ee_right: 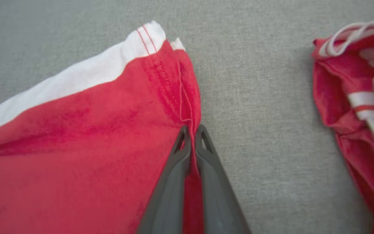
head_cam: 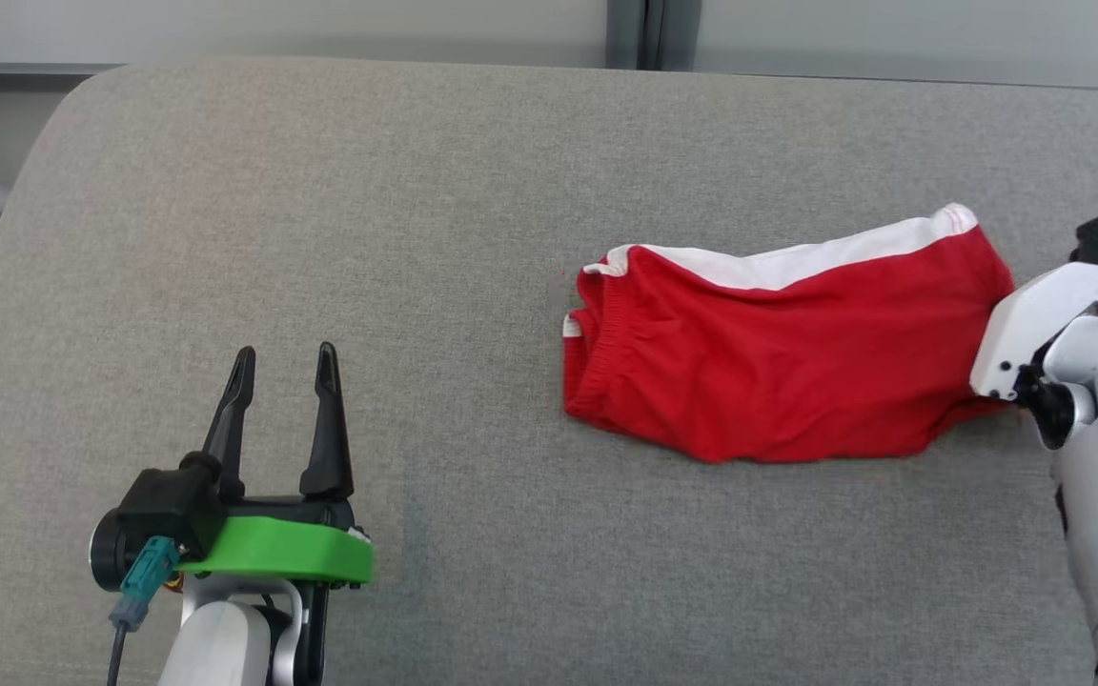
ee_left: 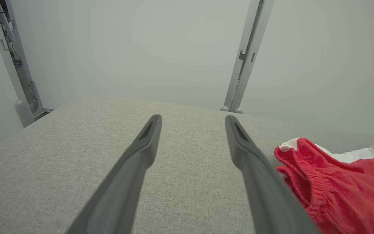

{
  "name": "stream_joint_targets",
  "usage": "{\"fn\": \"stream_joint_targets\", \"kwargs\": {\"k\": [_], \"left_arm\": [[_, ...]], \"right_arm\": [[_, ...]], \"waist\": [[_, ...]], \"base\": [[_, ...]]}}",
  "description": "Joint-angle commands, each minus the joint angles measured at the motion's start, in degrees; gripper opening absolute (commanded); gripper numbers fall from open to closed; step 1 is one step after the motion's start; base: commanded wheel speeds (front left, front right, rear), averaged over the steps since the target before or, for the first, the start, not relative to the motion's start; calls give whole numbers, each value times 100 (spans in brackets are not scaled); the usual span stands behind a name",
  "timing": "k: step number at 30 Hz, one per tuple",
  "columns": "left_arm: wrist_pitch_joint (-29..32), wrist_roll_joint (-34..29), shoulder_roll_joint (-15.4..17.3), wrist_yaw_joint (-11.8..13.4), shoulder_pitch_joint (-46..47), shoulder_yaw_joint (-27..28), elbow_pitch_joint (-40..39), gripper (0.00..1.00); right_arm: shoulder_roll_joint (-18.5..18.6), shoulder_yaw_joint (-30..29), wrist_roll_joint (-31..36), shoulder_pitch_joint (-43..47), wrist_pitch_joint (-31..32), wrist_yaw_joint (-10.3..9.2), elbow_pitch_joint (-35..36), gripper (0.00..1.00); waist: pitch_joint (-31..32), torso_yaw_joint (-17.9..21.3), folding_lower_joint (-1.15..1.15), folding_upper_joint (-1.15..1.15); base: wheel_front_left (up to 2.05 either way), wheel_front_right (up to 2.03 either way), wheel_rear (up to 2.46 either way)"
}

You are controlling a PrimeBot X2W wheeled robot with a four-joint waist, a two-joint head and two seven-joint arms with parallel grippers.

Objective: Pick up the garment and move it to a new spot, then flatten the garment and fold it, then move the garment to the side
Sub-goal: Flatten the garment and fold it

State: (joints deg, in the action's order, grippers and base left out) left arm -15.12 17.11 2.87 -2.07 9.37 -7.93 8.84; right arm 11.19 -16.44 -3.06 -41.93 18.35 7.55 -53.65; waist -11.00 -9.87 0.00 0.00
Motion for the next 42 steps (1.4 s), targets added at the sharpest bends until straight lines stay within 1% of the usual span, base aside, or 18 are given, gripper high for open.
{"fn": "stream_joint_targets", "kwargs": {"k": [1, 4, 6, 9, 13, 16, 19, 21, 24, 28, 33, 39, 40, 42], "left_arm": [[0, 27, 8, 7, -106, 21, 0, 100], [0, 35, 8, 21, -149, 17, 5, 100], [0, 44, 9, 36, -194, 2, 5, 100], [0, 66, 9, 48, -232, -21, 2, 100], [0, 87, 8, 56, -295, -28, -10, 100], [0, 88, 8, 51, -324, -31, -5, 100], [0, 89, 8, 36, -307, -41, 6, 100], [1, 86, 8, 32, -282, -53, 7, 100], [0, 99, 8, 28, -225, -81, 19, 100], [1, 143, 8, 24, -164, -157, 33, 100], [0, 217, 8, 55, -121, -253, 45, 100], [0, 259, 8, 76, -98, -315, 63, 100], [0, 262, 8, 83, -98, -321, 64, 100], [0, 263, 8, 94, -102, -328, 67, 100]], "right_arm": [[100, -8, -24, 76, -26, -13, 132, 0], [330, -43, 39, 196, 77, -13, 576, 0], [420, -91, 101, 283, 183, -12, 886, 0], [457, -111, 171, 420, 390, -12, 1424, 0], [239, 189, 91, 647, 763, -10, 2234, 0], [-22, 610, -113, 821, 1093, -10, 2826, 0], [-262, 1083, -308, 946, 1388, -11, 3255, 0], [-400, 1349, -397, 982, 1528, -10, 3396, 0], [-596, 1654, -516, 972, 1703, -10, 3375, 0], [-761, 1962, -628, 834, 1909, -10, 3046, 0], [-817, 2202, -667, 634, 1878, -10, 2503, 0], [-823, 2545, -1048, 462, 1763, -9, 1927, 0], [-823, 2591, -1147, 457, 1767, -9, 1858, 100], [-825, 2684, -1404, 418, 1683, -9, 1804, 100]], "waist": [[129, 131, 0, 0], [237, 214, 0, 0], [302, 247, 0, 0], [368, 270, 0, 0], [421, 276, 0, 0], [441, 262, 0, 0], [432, 219, 0, 0], [416, 182, 0, 0], [387, 107, 0, 0], [341, -31, 0, 0], [276, -211, 0, 0], [233, -342, 0, 0], [236, -353, 0, 0], [247, -366, 0, 0]], "base": [[0, 0, 0], [0, 0, 0], [0, 0, 0], [0, 0, 0], [0, 0, 0], [0, 0, 0], [0, 0, 0], [0, 0, 0], [0, 0, 0], [0, 0, 0], [0, 0, 0], [0, 0, 0], [0, 0, 0], [0, 0, 0]]}}
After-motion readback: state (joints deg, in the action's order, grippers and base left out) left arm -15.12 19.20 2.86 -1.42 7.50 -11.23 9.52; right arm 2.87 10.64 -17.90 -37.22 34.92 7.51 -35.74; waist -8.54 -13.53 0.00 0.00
